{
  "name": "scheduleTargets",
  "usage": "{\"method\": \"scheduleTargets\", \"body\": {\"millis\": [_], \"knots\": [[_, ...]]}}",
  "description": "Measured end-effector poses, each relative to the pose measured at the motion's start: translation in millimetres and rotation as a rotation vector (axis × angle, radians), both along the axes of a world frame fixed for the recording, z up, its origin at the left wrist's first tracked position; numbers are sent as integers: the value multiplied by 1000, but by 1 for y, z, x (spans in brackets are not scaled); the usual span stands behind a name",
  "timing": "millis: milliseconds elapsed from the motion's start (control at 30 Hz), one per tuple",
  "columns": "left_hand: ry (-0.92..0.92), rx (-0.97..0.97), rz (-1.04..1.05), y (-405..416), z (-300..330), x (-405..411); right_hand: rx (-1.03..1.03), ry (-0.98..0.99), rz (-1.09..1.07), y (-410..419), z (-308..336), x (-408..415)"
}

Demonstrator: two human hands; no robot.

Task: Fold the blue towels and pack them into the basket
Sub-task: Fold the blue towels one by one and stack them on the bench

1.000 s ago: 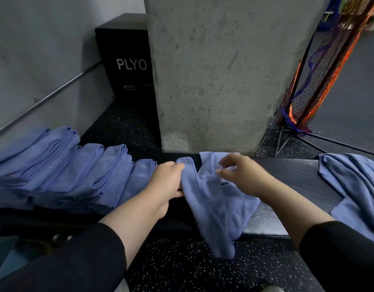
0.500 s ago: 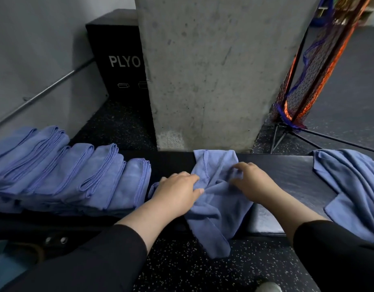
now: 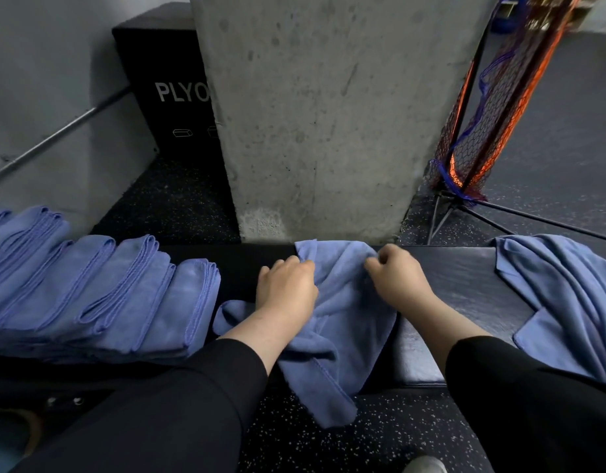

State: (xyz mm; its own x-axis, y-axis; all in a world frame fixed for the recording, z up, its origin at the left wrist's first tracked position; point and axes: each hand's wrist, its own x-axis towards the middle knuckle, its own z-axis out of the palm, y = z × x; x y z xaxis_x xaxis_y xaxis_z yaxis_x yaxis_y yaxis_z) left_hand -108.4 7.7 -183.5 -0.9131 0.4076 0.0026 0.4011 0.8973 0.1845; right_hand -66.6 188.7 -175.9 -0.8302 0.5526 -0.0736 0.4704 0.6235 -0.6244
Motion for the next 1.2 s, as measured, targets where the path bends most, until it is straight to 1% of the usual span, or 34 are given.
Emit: {"method": "scheduleTargets", "body": {"millis": [33, 67, 100, 167, 200, 233, 267, 300, 333, 400, 433, 467, 500, 600, 667, 700, 733, 767, 833, 867, 900, 933, 967, 1033, 1067, 1100, 1133, 1200], "knots": [[-25, 89, 32, 1, -1, -4, -86, 55, -43, 2, 2, -3], [-75, 228, 85, 1, 0, -7, -203, 124, -84, 4, 3, -6], [-131, 401, 148, 1, 4, -11, -321, 189, -126, 6, 4, -10], [-174, 745, 267, -2, 14, -21, -527, 329, -170, 9, 10, -16], [-187, 868, 324, -4, 20, -26, -611, 396, -175, 10, 13, -20], [-220, 933, 371, -7, 23, -30, -687, 429, -167, 11, 17, -22], [-266, 913, 386, -11, 22, -34, -726, 426, -143, 14, 15, -25], [-311, 807, 364, -15, 20, -37, -714, 389, -106, 16, 12, -27], [-330, 634, 312, -19, 15, -38, -660, 317, -77, 16, 8, -26], [-271, 259, 189, -26, 4, -35, -559, 158, -49, 15, 0, -19], [-221, 127, 141, -29, 0, -31, -523, 95, -56, 14, -2, -15], [-188, 50, 105, -30, -2, -28, -505, 48, -68, 16, -5, -13], [-171, 23, 78, -31, -2, -25, -510, 6, -79, 16, -5, -10], [-187, 34, 33, -35, 1, -21, -577, -155, -42, 12, 4, 2], [-182, -14, 13, -38, 2, -20, -486, -211, 6, 8, 2, 6], [-175, -7, 19, -38, 2, -20, -431, -177, 7, 6, 1, 6], [-170, 69, 41, -37, 2, -21, -396, -97, -10, 6, 0, 5], [-176, 219, 76, -36, 4, -22, -411, 23, -55, 7, 0, 1], [-188, 643, 196, -31, 16, -25, -554, 294, -207, 11, 9, -9], [-184, 833, 277, -31, 23, -26, -638, 377, -269, 13, 14, -12], [-198, 967, 359, -31, 29, -27, -714, 404, -295, 13, 19, -13], [-238, 1037, 421, -32, 33, -26, -775, 365, -285, 12, 22, -11], [-299, 1068, 453, -33, 32, -27, -825, 277, -249, 11, 20, -9], [-405, 1090, 478, -34, 26, -24, -894, 50, -115, 4, 9, -2], [-434, 1104, 495, -34, 24, -22, -852, -46, -46, 2, 4, 1], [-429, 1122, 517, -34, 23, -24, -770, -88, -27, 1, 1, 0], [-395, 1144, 543, -34, 23, -26, -675, -73, -57, 3, 0, -4], [-325, 1126, 553, -37, 23, -33, -538, 48, -137, 12, 3, -10]]}}
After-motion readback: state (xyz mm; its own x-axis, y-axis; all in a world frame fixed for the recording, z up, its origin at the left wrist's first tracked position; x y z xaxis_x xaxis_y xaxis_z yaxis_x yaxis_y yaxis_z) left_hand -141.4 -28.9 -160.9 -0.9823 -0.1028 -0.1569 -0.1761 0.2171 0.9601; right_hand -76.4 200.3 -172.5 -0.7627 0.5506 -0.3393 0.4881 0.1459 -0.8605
